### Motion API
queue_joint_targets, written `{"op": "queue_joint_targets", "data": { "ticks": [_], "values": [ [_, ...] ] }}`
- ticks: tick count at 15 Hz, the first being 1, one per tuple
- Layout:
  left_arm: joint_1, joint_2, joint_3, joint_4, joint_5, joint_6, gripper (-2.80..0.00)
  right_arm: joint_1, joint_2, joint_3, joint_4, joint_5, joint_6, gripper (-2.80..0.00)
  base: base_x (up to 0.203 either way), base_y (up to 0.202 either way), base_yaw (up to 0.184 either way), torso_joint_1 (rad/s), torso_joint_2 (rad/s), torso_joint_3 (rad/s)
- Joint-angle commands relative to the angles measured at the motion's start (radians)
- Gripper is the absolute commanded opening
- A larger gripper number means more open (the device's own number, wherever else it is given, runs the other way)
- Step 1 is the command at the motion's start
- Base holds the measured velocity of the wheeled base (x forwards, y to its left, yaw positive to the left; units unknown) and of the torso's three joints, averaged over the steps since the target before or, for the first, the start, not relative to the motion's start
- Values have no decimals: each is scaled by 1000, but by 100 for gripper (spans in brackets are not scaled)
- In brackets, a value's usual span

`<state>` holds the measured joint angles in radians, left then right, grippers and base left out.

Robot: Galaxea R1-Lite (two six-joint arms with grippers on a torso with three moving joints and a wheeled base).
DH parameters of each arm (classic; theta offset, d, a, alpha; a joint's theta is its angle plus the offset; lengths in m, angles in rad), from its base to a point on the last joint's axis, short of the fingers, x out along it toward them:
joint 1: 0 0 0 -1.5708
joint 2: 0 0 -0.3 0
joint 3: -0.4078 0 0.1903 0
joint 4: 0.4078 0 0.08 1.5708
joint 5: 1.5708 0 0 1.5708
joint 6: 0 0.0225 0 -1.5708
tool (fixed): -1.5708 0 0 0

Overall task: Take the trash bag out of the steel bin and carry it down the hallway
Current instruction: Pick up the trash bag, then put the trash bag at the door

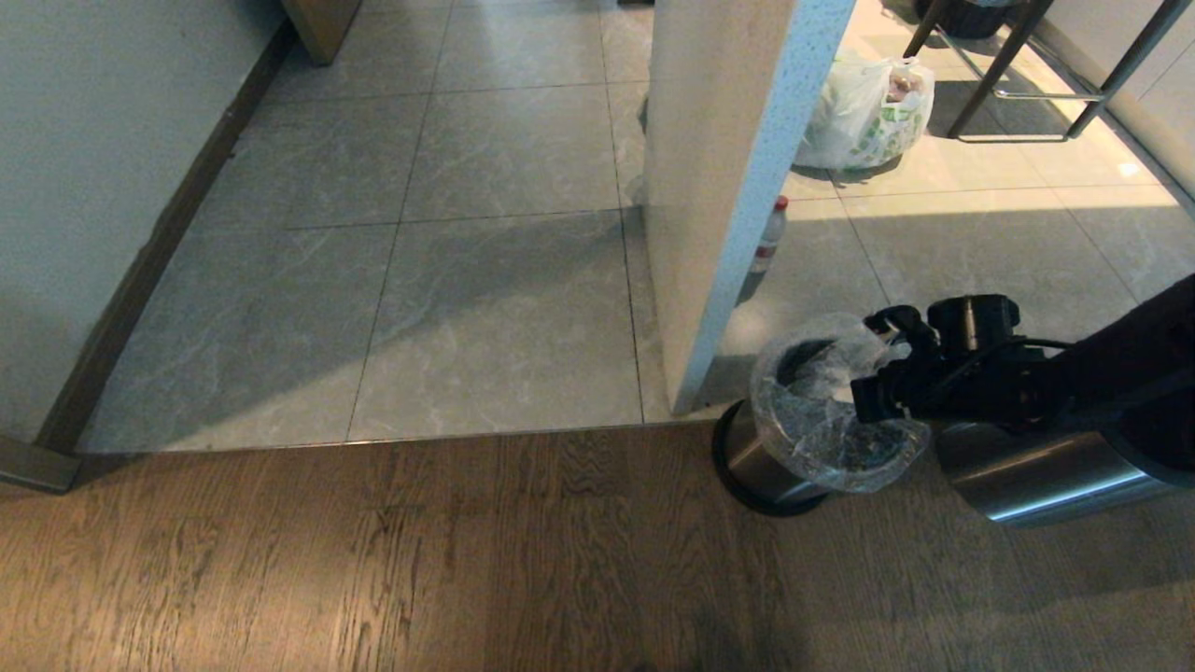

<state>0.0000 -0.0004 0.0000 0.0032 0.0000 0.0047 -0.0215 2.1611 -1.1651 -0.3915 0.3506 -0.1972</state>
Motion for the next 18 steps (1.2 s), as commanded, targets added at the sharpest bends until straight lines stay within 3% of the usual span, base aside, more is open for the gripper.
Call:
{"op": "queue_joint_targets", "data": {
  "ticks": [1, 12, 18],
  "values": [
    [0, 0, 0, 0, 0, 0, -280, -1, -109, 33, 5, 2, 1, -280, 0, 0, 0, 0, 0, 0],
    [0, 0, 0, 0, 0, 0, -280, -3, -550, 121, 174, 1, 94, -280, 0, 0, 0, 0, 0, 0],
    [0, 0, 0, 0, 0, 0, -280, -38, -946, 355, 245, -52, 159, -280, 0, 0, 0, 0, 0, 0]
  ]
}}
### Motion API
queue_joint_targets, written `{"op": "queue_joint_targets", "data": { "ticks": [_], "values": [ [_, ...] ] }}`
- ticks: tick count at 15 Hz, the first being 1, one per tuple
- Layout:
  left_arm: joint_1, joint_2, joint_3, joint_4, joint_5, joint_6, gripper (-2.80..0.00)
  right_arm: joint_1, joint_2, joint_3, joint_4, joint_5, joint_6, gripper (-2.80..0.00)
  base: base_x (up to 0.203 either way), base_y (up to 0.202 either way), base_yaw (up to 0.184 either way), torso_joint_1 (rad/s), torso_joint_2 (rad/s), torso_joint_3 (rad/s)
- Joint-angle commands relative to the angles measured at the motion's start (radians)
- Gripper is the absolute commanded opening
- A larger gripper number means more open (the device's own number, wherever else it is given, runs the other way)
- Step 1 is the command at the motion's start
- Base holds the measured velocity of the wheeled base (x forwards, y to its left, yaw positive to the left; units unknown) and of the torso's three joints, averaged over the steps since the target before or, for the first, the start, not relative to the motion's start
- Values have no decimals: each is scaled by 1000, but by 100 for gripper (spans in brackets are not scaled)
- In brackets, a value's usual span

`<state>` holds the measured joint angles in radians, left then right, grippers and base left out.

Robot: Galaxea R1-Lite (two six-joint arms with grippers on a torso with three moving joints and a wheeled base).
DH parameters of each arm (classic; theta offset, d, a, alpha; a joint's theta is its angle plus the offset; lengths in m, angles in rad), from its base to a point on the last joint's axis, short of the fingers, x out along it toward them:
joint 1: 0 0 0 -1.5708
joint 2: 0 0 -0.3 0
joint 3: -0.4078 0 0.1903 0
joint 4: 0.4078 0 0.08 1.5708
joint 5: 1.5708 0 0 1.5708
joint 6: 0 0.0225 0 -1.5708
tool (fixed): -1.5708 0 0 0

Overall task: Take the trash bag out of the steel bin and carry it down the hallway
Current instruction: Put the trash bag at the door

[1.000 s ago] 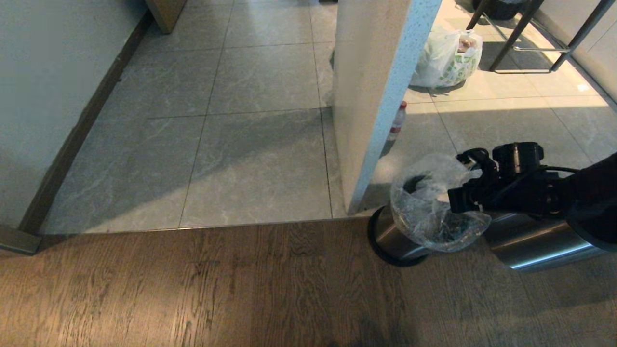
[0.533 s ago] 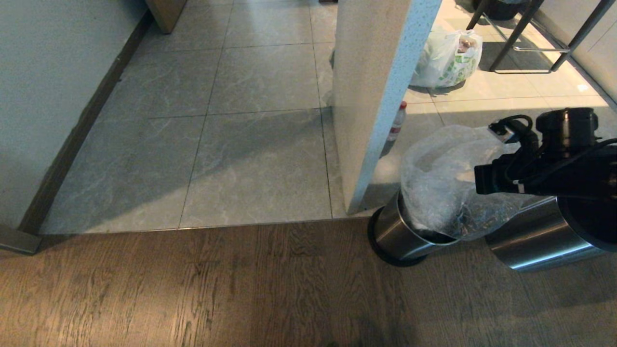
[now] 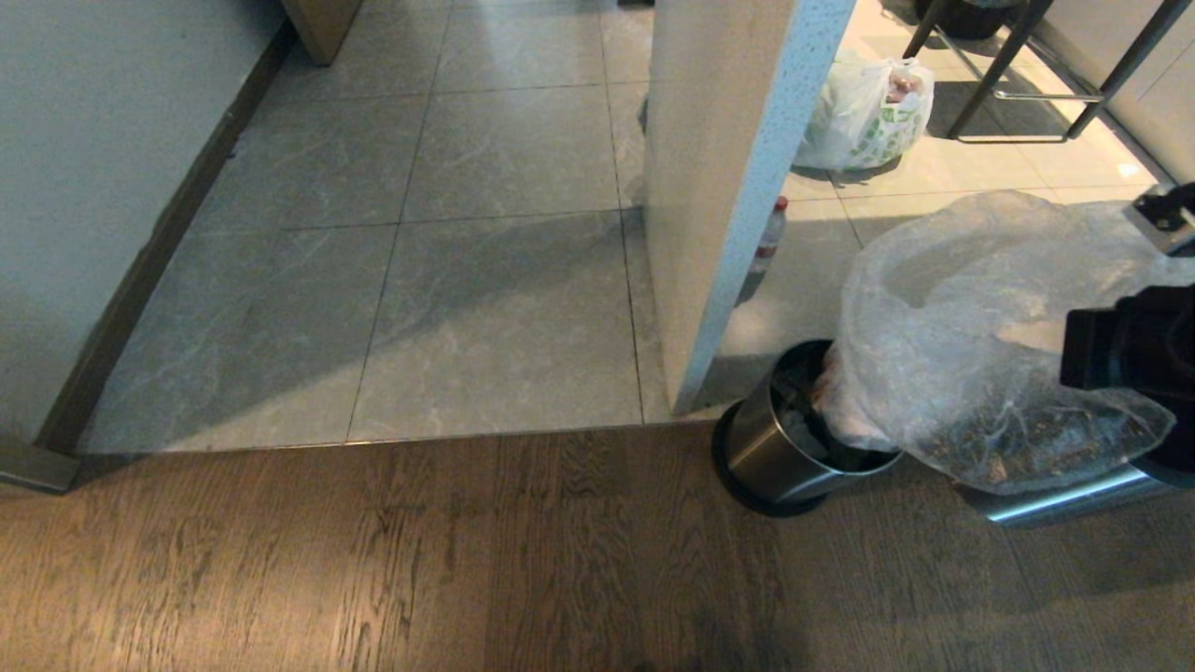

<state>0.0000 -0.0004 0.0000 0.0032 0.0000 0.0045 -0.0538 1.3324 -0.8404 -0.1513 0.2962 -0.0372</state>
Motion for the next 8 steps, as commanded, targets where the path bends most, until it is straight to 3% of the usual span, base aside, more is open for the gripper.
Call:
{"op": "queue_joint_targets", "data": {
  "ticks": [1, 8],
  "values": [
    [0, 0, 0, 0, 0, 0, -280, -26, -187, 86, 43, -5, 11, -280, 0, 0, 0, 0, 0, 0],
    [0, 0, 0, 0, 0, 0, -280, -105, -802, 603, 107, -66, 20, -280, 0, 0, 0, 0, 0, 0]
  ]
}}
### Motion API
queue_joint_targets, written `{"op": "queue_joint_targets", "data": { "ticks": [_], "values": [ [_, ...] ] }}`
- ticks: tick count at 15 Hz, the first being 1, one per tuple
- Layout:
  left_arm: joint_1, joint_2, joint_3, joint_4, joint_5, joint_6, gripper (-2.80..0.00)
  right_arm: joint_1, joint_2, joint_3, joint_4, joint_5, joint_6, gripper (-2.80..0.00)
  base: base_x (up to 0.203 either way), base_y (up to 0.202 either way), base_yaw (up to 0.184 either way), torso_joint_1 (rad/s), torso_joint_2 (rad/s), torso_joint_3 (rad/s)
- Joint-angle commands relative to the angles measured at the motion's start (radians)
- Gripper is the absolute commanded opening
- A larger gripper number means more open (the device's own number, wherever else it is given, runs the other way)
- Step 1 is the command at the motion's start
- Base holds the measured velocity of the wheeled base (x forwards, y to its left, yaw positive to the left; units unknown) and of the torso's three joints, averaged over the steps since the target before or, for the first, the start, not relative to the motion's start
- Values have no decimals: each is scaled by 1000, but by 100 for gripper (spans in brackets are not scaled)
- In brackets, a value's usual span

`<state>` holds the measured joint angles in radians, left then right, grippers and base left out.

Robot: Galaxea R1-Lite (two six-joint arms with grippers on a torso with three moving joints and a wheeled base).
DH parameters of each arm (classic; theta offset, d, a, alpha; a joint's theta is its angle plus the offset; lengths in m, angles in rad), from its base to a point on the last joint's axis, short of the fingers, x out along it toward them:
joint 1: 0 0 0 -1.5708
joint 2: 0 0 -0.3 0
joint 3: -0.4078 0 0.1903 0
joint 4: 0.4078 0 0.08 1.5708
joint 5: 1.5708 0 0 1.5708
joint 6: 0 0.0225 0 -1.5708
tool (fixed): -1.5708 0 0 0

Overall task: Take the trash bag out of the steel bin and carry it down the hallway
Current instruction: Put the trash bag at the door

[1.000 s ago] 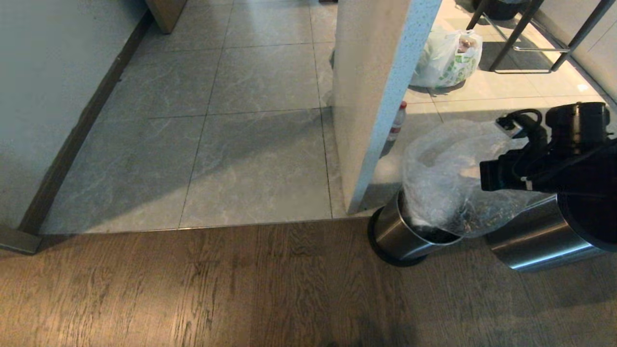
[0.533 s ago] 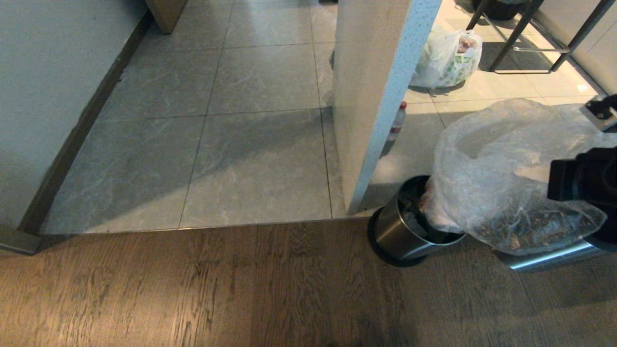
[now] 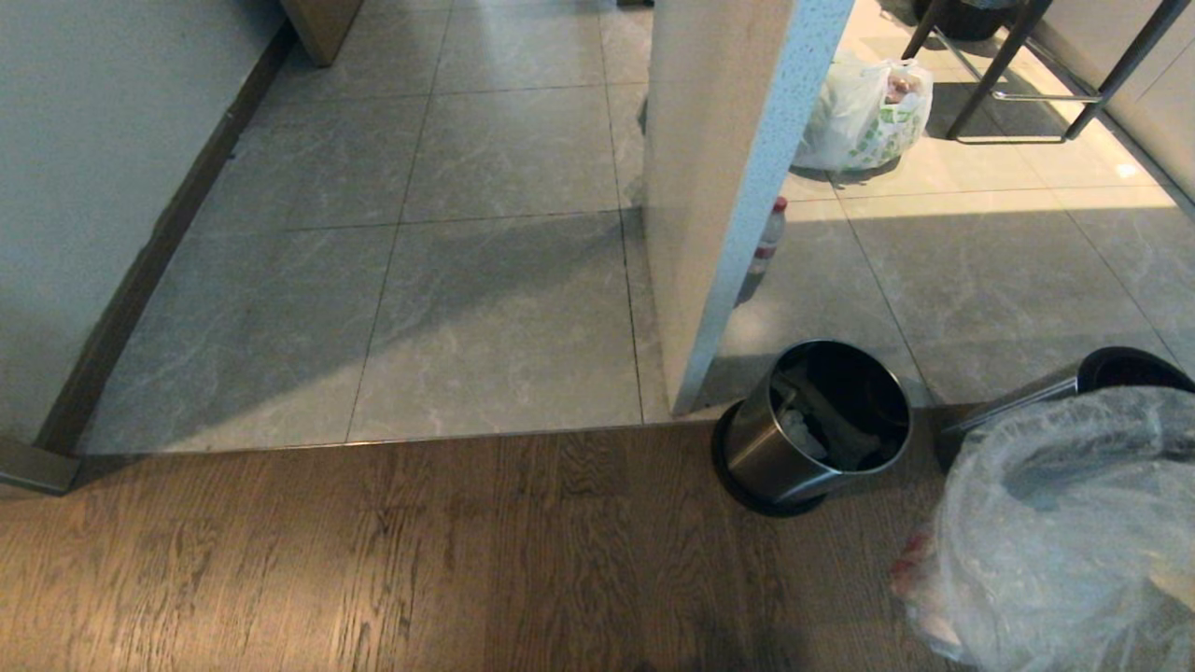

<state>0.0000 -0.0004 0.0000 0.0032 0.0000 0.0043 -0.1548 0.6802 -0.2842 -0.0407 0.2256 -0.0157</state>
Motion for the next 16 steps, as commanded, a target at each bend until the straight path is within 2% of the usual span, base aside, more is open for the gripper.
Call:
{"op": "queue_joint_targets", "data": {
  "ticks": [1, 3, 5, 8, 9, 15, 16],
  "values": [
    [0, 0, 0, 0, 0, 0, -280, -2, -230, 107, 6, -44, 0, -280, 0, 0, 0, 0, 0, 0],
    [0, 0, 0, 0, -1, 0, -280, 18, -363, 211, 14, -133, -1, -280, 0, 0, 0, 0, 0, 0],
    [0, 0, 0, 0, 0, 0, -280, 32, -404, 285, -9, -220, -11, -280, 0, 0, 0, 0, 0, 0],
    [0, 0, 0, 0, 0, 0, -280, 48, -403, 286, -3, -222, -24, -280, 0, 0, 0, 0, 0, 0],
    [0, 0, 0, 0, 0, 0, -280, 92, -413, 286, -3, -223, -16, -280, 0, 0, 0, 0, 0, 0],
    [0, 0, 0, 0, 0, 0, -280, 145, -680, 288, 25, -226, 10, -280, 0, 0, 0, 0, 0, 0],
    [0, 0, 0, 0, 0, 0, -280, 148, -683, 288, 31, -231, 39, -280, 0, 0, 0, 0, 0, 0]
  ]
}}
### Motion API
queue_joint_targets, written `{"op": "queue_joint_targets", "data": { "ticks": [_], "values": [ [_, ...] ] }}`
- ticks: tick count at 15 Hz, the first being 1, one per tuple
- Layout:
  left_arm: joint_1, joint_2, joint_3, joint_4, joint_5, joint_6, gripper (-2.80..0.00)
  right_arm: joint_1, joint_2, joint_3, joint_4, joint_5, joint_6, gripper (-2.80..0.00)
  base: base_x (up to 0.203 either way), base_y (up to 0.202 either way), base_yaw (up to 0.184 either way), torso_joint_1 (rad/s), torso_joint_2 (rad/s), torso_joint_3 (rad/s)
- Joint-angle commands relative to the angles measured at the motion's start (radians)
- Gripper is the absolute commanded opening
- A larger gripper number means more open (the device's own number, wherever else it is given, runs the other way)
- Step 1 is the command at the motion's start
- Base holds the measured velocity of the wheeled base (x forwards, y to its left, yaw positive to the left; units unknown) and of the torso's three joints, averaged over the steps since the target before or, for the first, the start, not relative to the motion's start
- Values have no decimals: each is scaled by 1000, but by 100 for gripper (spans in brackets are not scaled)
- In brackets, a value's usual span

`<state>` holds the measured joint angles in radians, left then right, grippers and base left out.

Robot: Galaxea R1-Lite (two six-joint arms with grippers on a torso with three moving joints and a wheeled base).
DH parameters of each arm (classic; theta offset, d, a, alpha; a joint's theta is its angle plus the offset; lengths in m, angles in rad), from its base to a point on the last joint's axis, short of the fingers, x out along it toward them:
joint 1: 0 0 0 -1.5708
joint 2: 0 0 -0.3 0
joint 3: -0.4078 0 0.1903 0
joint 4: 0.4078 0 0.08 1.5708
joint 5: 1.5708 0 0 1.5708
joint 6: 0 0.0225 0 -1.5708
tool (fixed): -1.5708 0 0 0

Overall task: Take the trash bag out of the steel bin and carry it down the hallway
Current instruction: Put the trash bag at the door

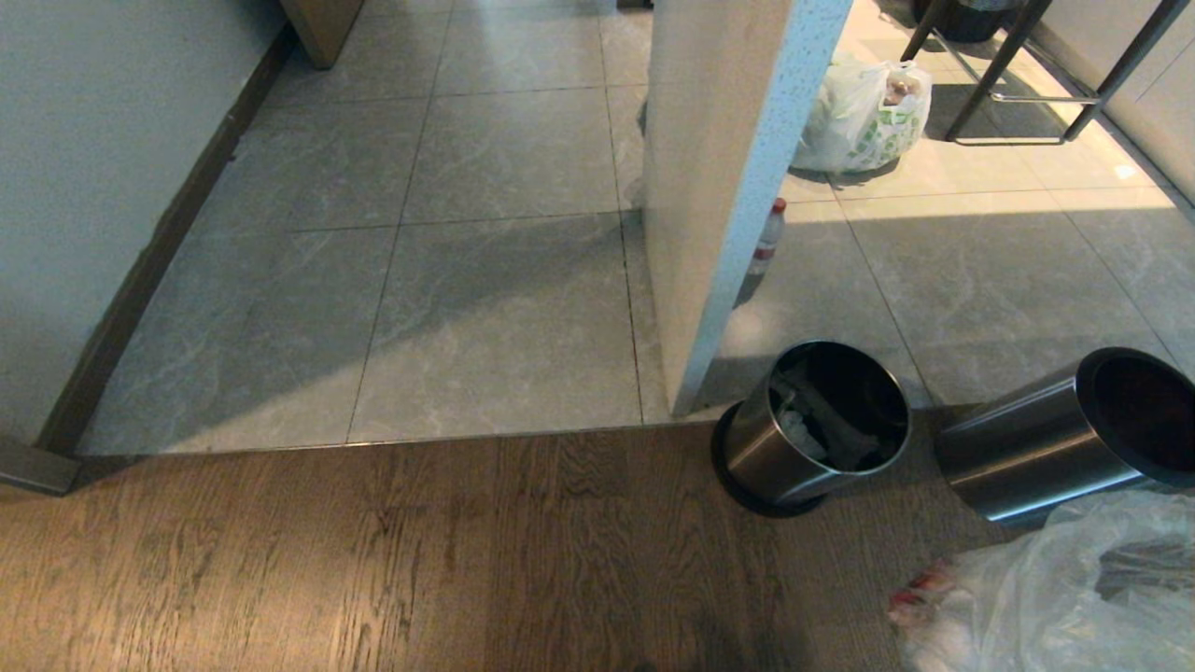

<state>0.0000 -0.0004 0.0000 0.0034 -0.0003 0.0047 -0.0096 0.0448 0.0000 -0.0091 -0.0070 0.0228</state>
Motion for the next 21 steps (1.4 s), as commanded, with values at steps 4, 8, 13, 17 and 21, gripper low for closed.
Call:
{"op": "queue_joint_targets", "data": {
  "ticks": [4, 8, 13, 17, 21],
  "values": [
    [0, 0, 0, 0, 0, 0, -280, 3, -46, 3, 5, 2, -17, -280, 0, 0, 0, 0, 0, 0],
    [0, 0, 0, 0, 0, 0, -280, 2, -46, 3, 1, 1, 6, -280, 0, 0, 0, 0, 0, 0],
    [0, 0, 0, 0, 0, 0, -280, 2, -46, 3, 1, 1, 6, -280, 0, 0, 0, 0, 0, 0],
    [0, -1, 0, 0, -1, 15, -280, 2, -46, 3, 1, 1, 6, -280, 0, 0, 0, 0, 0, 0],
    [-2, -1, 0, -2, 0, 9, -280, 2, -46, 3, 1, 1, 6, -280, 0, 0, 0, 0, 0, 0]
  ]
}}
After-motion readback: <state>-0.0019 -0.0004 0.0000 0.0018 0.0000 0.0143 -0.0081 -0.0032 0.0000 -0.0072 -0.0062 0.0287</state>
